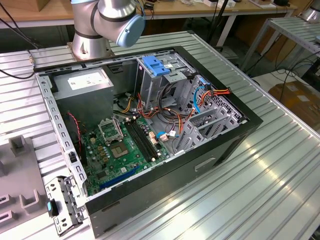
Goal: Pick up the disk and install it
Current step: 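Pick up the disk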
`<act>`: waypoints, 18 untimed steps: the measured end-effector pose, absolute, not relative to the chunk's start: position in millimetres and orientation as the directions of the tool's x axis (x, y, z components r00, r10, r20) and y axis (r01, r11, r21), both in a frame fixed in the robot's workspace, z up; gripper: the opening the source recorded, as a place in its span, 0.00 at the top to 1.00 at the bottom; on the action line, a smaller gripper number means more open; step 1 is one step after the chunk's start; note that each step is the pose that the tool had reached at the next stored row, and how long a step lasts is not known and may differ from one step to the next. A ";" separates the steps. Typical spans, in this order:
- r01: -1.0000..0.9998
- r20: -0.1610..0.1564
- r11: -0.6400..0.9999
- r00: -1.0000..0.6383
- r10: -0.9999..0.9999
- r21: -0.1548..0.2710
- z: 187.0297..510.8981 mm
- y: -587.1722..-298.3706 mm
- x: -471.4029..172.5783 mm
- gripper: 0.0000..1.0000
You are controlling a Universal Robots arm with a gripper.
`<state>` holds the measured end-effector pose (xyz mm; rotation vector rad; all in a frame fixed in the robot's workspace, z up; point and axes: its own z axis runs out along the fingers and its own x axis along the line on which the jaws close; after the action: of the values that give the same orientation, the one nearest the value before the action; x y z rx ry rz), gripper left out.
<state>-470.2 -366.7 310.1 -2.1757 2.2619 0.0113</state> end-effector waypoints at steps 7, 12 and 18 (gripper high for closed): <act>-0.999 -0.007 0.039 -0.039 -0.999 0.003 315.8 -366.7 -470.2 0.63; -0.999 -0.007 0.039 -0.039 -0.999 0.003 320.1 -366.7 -470.2 0.63; -0.999 -0.007 0.039 -0.039 -0.999 0.003 326.5 -366.7 -470.2 0.63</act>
<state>-470.2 -366.7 326.5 -2.1757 2.2618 0.0113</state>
